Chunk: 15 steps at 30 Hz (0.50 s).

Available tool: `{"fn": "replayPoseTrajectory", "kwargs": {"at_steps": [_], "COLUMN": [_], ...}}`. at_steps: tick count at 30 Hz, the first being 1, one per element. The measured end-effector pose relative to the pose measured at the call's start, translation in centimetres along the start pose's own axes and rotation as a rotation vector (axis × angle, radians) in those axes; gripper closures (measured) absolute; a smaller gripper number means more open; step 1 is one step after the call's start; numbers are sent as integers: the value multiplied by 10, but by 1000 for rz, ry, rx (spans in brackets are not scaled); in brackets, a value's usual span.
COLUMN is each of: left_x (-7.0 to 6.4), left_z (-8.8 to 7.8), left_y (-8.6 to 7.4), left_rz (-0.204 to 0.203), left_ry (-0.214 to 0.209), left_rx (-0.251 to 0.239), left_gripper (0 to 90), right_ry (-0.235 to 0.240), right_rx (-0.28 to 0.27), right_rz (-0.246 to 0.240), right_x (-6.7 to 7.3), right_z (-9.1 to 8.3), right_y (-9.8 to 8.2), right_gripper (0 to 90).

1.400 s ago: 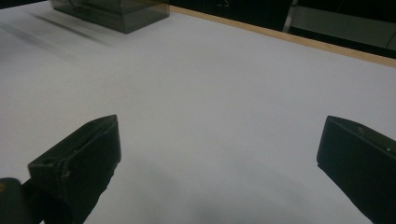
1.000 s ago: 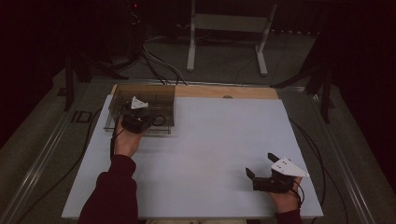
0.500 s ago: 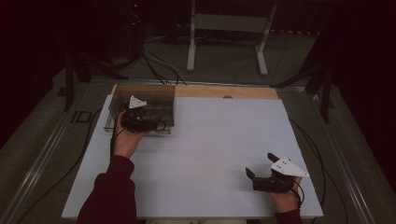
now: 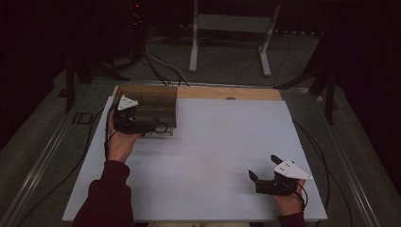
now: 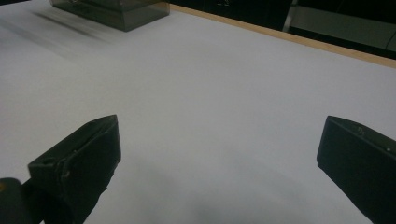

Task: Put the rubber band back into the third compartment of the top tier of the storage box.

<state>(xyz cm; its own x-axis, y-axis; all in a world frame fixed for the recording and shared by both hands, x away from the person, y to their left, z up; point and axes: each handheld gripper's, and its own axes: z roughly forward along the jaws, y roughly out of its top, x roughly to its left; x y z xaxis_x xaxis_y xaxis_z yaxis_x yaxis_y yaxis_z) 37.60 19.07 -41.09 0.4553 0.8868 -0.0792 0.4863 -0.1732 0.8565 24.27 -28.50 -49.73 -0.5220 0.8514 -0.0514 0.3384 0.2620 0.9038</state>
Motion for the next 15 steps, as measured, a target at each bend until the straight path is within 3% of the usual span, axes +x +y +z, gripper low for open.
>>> {"fn": "replayPoseTrajectory", "kwargs": {"at_steps": [15], "left_x": [-2], "left_z": [-38], "left_y": [-5], "left_rz": [53], "left_ry": [4], "left_rx": [-77], "left_gripper": [4], "right_ry": [-1], "right_rx": [-3], "right_rz": [-2], "right_x": [0], "right_z": [-1], "right_y": [0], "right_gripper": [2]}}
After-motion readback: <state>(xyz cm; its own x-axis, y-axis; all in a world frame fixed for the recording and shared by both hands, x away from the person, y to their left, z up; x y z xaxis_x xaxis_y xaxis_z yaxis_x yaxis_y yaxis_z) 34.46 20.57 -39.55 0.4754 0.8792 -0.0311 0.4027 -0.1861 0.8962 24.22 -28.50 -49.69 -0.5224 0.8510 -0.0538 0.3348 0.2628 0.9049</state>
